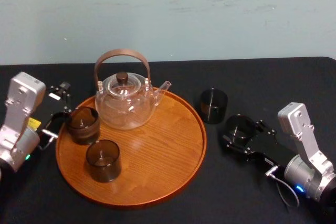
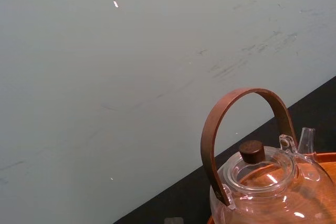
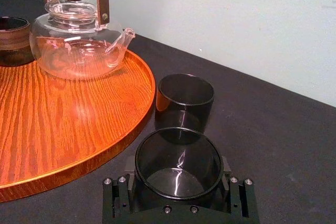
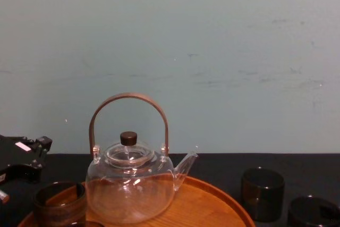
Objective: Pick up the glass from the table and place it on the tray.
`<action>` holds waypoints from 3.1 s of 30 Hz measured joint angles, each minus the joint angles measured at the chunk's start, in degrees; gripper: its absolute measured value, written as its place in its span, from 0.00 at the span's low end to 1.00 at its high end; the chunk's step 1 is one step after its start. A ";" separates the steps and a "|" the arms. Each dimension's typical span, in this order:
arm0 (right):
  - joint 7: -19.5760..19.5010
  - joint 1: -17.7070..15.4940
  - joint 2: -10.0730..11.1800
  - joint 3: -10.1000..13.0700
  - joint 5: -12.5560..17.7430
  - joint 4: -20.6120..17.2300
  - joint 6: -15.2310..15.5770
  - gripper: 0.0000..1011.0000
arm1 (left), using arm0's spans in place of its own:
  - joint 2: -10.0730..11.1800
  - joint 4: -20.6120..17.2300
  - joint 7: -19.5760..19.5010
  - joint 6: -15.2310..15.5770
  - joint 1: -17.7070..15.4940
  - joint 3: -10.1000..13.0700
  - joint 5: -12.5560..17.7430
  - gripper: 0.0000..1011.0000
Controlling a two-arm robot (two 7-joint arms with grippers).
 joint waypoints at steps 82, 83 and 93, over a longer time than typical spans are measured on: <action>-0.01 -0.05 0.03 0.01 0.00 -0.04 -0.01 0.90 | 0.00 0.00 0.00 0.00 0.00 0.00 0.00 0.00; -0.01 -0.05 0.04 0.01 0.00 -0.04 -0.01 0.90 | 0.00 0.00 0.00 0.00 0.00 0.00 0.00 0.00; -0.01 -0.05 0.03 0.01 0.00 -0.04 -0.01 0.90 | 0.00 0.00 0.00 0.00 0.00 0.00 0.00 0.00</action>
